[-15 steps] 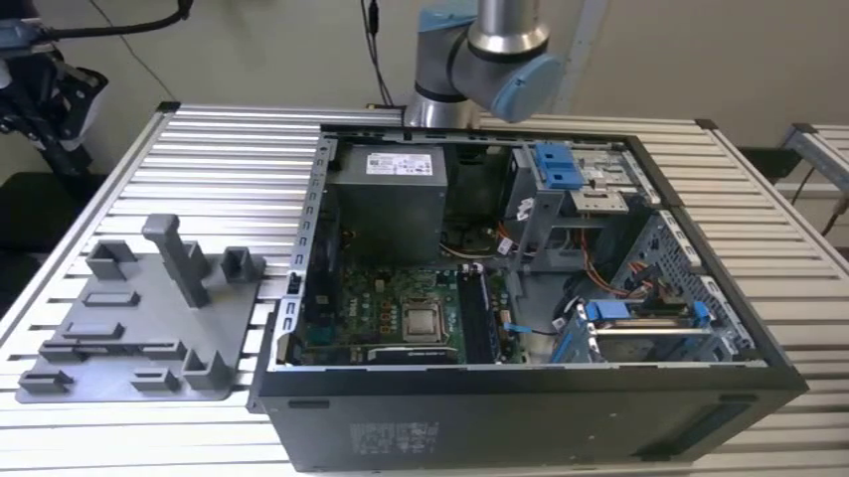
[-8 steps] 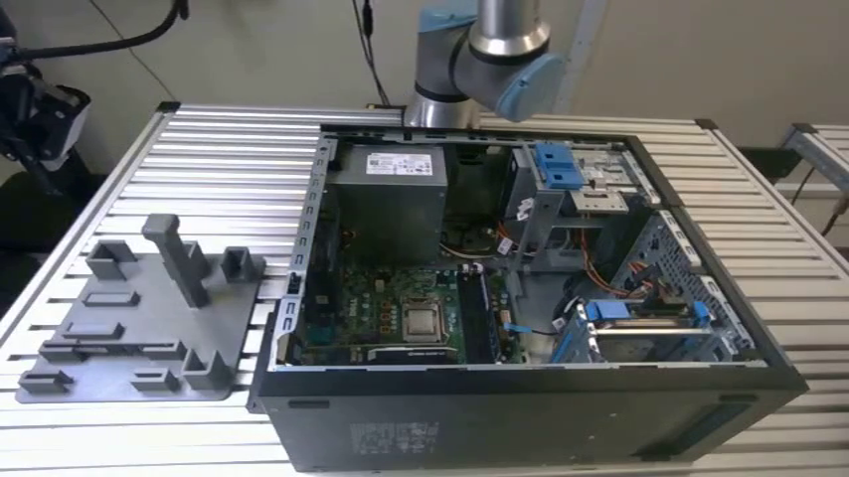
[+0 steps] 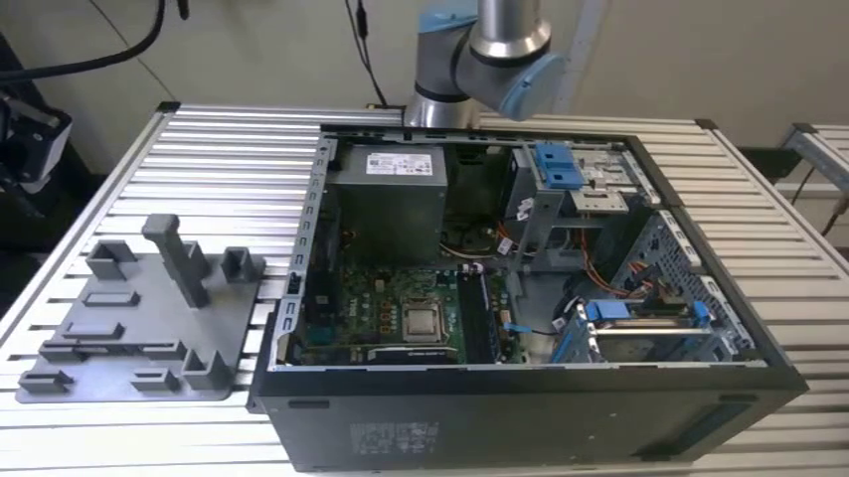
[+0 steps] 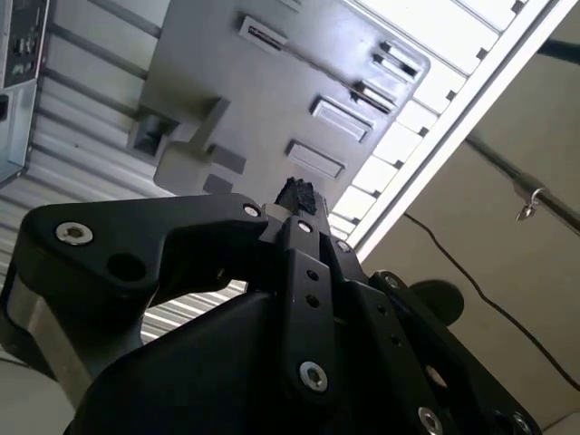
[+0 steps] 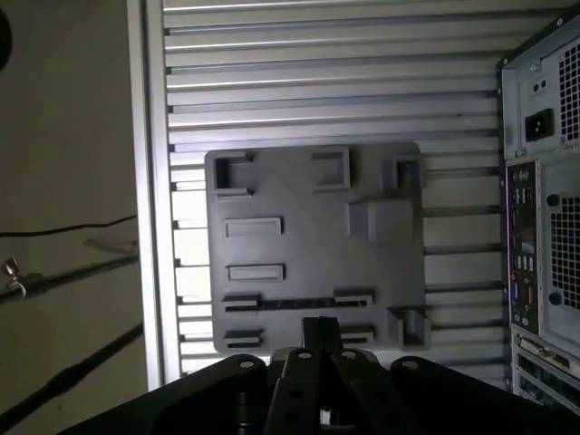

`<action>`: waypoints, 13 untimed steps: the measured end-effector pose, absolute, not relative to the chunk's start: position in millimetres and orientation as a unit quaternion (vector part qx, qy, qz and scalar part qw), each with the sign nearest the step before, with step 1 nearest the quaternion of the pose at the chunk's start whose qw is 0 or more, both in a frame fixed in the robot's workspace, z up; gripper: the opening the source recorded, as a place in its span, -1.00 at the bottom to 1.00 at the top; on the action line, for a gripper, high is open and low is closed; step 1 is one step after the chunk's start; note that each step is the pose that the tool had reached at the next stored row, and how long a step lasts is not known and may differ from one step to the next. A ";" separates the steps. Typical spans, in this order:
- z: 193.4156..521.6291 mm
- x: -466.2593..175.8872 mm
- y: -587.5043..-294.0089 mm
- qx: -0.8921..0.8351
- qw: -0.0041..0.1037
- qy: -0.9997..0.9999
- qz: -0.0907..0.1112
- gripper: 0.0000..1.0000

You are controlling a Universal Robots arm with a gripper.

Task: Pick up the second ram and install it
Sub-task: 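Reach for the second ram, then pick up the second ram and move it above second insertion slot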

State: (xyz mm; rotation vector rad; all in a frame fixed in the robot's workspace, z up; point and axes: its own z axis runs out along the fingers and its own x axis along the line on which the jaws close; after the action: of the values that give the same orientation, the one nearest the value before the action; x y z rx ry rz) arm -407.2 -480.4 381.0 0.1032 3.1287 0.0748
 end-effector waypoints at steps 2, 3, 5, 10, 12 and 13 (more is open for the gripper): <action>380.9 -407.3 -484.7 0.033 0.005 0.999 0.024 -0.79; 380.8 -407.3 -485.5 0.033 0.005 0.999 0.024 -0.79; 380.8 -407.4 -485.6 0.033 0.005 0.999 0.024 -0.79; 380.8 -407.4 -486.3 0.033 0.005 0.999 0.024 -0.79; 380.8 -407.4 -486.4 0.033 0.005 0.999 0.024 -0.79; 380.8 -407.4 -486.4 0.033 0.005 0.999 0.024 -0.79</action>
State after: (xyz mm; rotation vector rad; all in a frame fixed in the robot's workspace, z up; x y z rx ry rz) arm -407.4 -486.4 380.8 0.1032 3.1288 0.0747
